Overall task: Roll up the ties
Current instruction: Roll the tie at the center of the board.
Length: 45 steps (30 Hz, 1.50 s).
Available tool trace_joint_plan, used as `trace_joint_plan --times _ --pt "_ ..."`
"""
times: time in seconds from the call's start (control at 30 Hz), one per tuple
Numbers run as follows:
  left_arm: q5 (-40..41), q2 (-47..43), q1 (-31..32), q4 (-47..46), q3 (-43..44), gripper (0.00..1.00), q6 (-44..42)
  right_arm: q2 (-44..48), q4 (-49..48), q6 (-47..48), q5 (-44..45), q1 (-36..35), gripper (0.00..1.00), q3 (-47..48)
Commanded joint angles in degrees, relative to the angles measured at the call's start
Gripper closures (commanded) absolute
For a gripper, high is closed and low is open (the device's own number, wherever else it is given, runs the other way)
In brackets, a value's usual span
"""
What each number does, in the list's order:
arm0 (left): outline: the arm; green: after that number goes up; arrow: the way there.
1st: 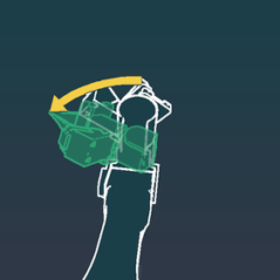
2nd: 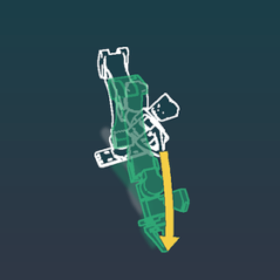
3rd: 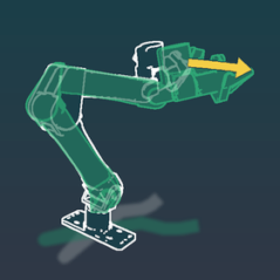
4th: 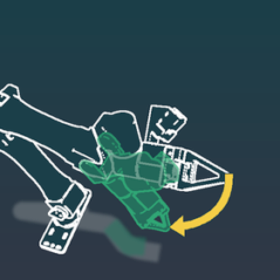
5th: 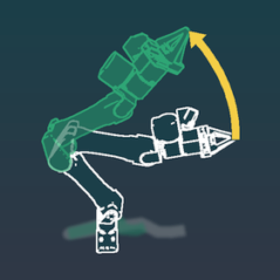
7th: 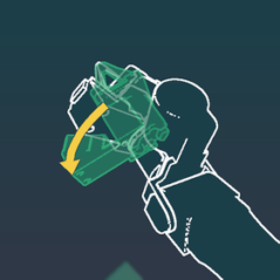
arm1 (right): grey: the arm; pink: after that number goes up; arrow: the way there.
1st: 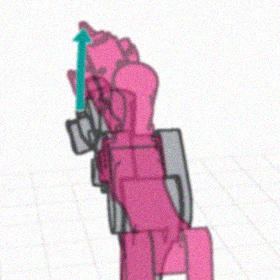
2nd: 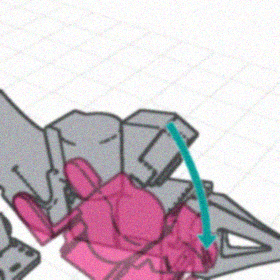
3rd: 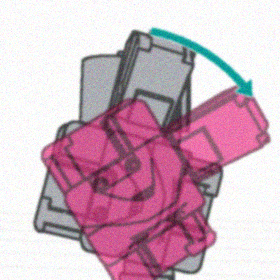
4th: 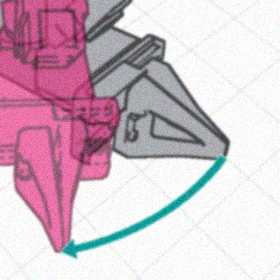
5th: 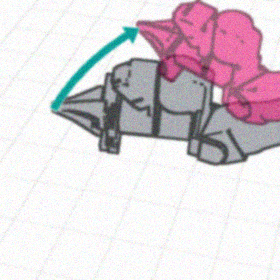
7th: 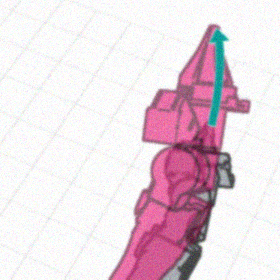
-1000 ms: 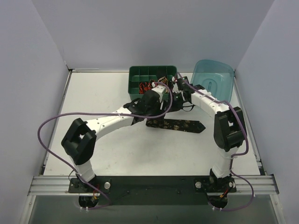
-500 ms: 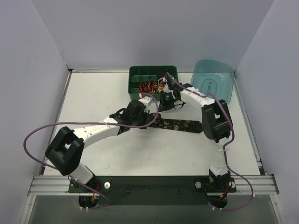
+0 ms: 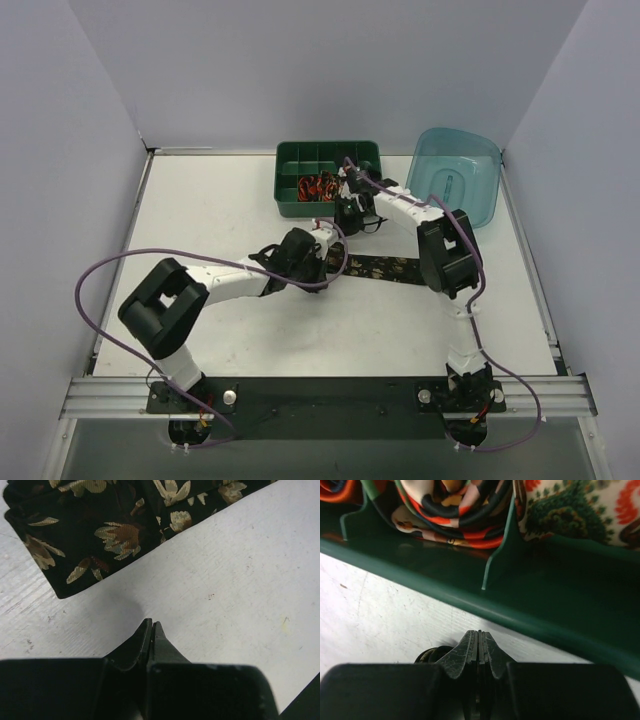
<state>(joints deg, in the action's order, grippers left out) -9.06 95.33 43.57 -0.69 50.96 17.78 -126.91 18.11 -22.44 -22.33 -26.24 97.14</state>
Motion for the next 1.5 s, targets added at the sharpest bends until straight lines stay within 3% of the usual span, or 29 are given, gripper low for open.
trace_joint_plan --times 0.0,0.67,1.47 --pt "-2.1 3.4 0.5 -3.8 3.7 1.00 -1.4 -0.9 2.4 -0.2 1.7 -0.9 1.00 1.7" --pt "4.8 12.1 1.0 -4.2 8.9 1.00 -1.0 -0.6 7.7 2.7 -1.1 -2.8 1.00 -0.9" --pt "8.4 11.2 1.0 -3.8 8.3 1.00 0.2 0.8 13.4 5.4 -1.3 -4.2 1.00 -1.3"
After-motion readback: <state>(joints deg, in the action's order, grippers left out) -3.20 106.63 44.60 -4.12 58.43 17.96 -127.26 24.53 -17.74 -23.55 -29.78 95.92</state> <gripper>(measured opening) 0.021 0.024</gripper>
